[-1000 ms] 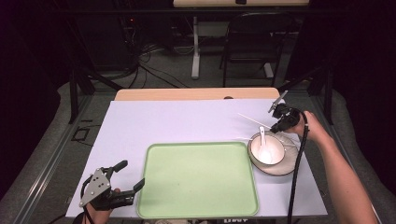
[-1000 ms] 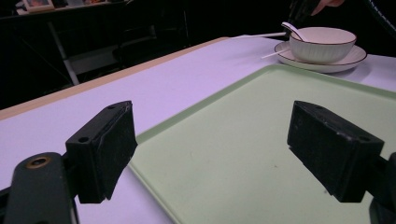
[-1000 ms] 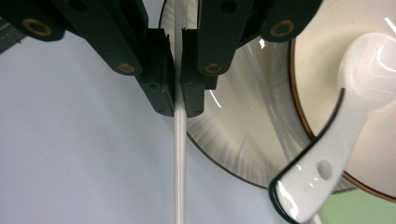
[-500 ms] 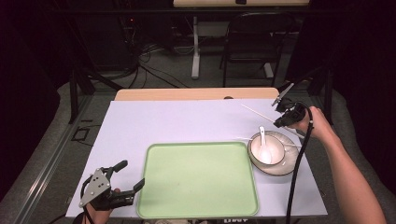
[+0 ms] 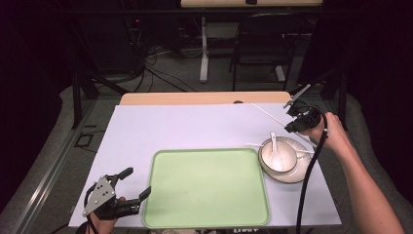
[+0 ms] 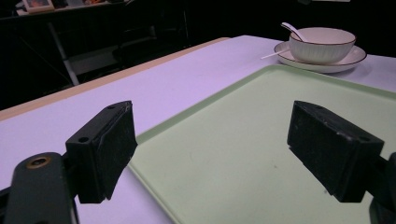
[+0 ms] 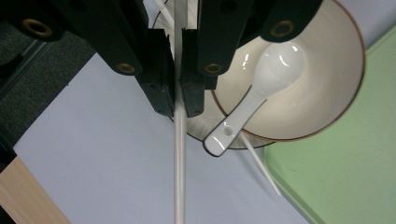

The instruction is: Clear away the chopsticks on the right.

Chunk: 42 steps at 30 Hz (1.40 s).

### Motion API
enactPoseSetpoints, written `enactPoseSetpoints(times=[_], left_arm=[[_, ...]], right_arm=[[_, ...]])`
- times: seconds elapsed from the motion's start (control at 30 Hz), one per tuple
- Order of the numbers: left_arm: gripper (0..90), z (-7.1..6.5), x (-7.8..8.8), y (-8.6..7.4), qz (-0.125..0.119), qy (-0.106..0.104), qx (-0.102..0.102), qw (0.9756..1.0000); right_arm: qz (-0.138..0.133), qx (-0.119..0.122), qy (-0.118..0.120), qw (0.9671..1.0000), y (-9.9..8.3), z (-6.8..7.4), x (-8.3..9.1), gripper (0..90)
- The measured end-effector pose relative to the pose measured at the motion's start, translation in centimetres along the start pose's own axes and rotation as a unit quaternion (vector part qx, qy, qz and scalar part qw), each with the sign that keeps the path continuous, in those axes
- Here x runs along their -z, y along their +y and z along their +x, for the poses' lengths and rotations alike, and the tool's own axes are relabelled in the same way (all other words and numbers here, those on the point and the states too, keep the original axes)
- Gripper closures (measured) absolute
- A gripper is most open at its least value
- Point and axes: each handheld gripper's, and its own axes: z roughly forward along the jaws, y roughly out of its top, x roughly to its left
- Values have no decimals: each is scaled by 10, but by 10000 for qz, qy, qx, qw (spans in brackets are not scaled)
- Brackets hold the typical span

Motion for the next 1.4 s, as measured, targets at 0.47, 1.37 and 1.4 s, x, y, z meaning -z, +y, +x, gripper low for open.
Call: enactPoseSetpoints(times=[0.47,1.37,1.4], left_arm=[[154,0,0,0,-21,-4,20,10000],[154,0,1,0,-17,-9,15,10000],[154,0,1,0,-28,-17,9,10000]], right_arm=[[-305,-304,30,9991,-2,53,25,842],[-333,-460,526,9970,-27,144,1,842],[-351,-508,583,9964,-28,147,1,843]])
